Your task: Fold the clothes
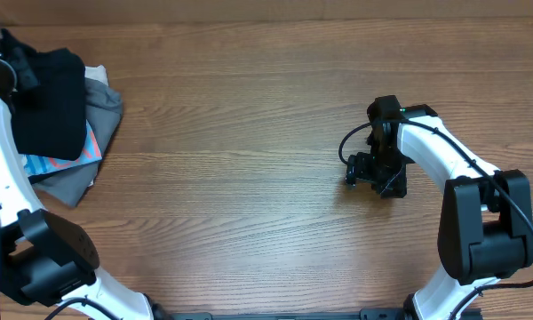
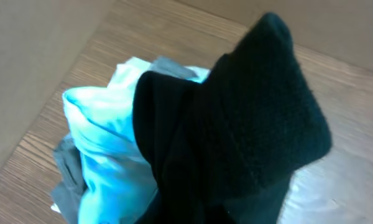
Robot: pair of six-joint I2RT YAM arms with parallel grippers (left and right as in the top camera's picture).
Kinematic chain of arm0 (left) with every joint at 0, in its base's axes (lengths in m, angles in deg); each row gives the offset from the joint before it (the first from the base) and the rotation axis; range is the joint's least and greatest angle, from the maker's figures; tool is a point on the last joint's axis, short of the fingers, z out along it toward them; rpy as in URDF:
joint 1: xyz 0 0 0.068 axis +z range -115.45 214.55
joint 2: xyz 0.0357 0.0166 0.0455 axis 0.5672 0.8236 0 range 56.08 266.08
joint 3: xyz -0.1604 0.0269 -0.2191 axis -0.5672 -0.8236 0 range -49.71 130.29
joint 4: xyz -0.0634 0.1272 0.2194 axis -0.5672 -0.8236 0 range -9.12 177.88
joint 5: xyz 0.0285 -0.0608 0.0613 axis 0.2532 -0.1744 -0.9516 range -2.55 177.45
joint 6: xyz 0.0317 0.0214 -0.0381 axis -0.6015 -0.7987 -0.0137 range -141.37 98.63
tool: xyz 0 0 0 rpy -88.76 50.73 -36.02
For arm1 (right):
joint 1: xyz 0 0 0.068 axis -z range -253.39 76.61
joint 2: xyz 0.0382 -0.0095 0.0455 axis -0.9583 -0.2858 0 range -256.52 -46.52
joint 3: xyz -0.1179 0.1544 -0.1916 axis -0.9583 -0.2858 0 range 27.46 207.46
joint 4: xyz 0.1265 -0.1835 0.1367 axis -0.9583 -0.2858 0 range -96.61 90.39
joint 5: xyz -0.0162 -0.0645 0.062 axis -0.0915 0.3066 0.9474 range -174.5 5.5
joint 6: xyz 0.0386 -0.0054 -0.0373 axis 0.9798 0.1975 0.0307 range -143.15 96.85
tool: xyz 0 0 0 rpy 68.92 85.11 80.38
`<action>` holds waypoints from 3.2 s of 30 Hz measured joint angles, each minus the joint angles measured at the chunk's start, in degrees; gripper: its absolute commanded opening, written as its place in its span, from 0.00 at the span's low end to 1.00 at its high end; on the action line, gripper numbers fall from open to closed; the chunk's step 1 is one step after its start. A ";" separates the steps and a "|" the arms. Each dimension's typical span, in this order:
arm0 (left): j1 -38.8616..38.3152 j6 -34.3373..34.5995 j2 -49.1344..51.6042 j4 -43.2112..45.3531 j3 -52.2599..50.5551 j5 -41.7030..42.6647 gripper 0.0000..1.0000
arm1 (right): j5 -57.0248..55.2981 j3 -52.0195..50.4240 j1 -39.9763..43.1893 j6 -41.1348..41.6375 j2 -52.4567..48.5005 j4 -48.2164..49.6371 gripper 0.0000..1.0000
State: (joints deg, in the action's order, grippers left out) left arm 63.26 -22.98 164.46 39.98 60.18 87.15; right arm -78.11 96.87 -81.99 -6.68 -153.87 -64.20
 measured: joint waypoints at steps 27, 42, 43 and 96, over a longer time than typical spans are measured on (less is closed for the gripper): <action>9.77 0.28 14.45 9.07 0.15 -0.44 1.00 | 0.02 0.00 -0.02 0.00 0.00 -0.57 0.88; 2.14 0.17 -2.86 2.19 7.91 -0.26 1.00 | 7.26 -0.02 -0.02 -0.02 0.00 9.60 1.00; -0.28 0.17 -3.96 0.15 8.22 0.31 1.00 | 8.31 0.00 -0.02 -0.09 0.00 11.54 1.00; -34.32 6.19 -60.00 -17.97 -42.69 -5.44 1.00 | -8.79 -12.55 2.58 -2.97 58.40 10.25 1.00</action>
State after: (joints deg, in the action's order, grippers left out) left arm 28.95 -16.79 104.46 22.02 17.49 81.71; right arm -86.89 84.32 -79.41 -9.65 -95.47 -53.95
